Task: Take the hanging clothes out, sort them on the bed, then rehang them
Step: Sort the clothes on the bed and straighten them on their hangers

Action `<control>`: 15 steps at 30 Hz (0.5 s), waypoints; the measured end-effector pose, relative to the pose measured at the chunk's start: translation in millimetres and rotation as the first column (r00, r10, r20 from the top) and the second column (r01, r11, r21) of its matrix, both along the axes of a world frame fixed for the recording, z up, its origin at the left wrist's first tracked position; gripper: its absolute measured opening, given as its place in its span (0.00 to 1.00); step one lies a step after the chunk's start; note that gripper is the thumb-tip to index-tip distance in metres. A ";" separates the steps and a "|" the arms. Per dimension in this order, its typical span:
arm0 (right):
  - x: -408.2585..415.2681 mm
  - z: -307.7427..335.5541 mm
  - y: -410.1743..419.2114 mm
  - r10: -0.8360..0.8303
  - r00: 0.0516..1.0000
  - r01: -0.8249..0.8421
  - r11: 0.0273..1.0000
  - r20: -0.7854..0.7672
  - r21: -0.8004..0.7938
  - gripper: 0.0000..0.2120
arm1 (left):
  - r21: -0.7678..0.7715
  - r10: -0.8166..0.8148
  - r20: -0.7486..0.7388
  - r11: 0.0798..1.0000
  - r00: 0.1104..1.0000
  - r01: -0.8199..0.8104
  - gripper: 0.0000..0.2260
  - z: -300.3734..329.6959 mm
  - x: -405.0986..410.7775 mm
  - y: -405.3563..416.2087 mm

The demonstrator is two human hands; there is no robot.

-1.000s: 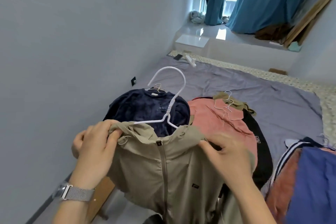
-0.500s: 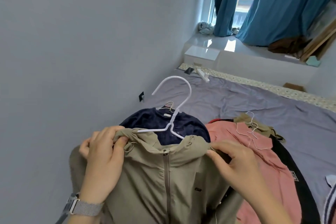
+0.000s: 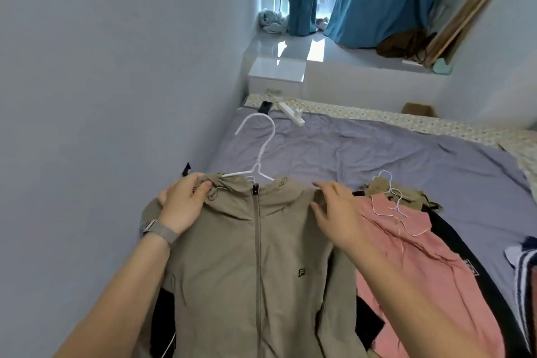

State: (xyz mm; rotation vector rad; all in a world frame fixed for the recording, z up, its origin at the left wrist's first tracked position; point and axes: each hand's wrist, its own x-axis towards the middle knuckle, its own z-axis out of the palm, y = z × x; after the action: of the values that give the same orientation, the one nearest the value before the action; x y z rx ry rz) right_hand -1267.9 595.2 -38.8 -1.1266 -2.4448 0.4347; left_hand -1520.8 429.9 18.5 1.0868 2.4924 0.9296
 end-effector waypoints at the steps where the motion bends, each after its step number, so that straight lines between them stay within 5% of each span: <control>1: -2.2 -23.7 5.1 -0.001 0.997 0.006 0.998 0.080 -0.064 0.20 | -0.046 -0.015 0.045 0.999 0.999 0.017 0.12 -28.0 -11.8 14.9; 8: 23.3 -112.1 12.8 0.035 0.948 0.112 0.893 0.315 -0.436 0.21 | -0.267 0.026 0.125 0.964 0.992 0.008 0.13 -158.7 -58.9 98.1; 12: 45.2 -142.7 18.8 0.000 0.934 0.206 0.817 0.357 -0.538 0.22 | -0.263 0.029 0.198 0.964 0.980 0.024 0.21 -205.3 -66.4 130.6; 15: 53.5 -156.6 25.6 -0.033 0.925 0.268 0.762 0.379 -0.589 0.22 | -0.251 -0.048 0.140 0.964 0.989 0.083 0.17 -229.1 -49.6 152.9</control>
State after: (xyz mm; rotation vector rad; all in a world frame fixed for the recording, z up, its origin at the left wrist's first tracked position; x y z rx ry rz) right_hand -1214.4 620.8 -195.4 -1.8001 -2.5296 1.1651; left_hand -1570.4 582.8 -210.6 0.9828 2.3713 0.6172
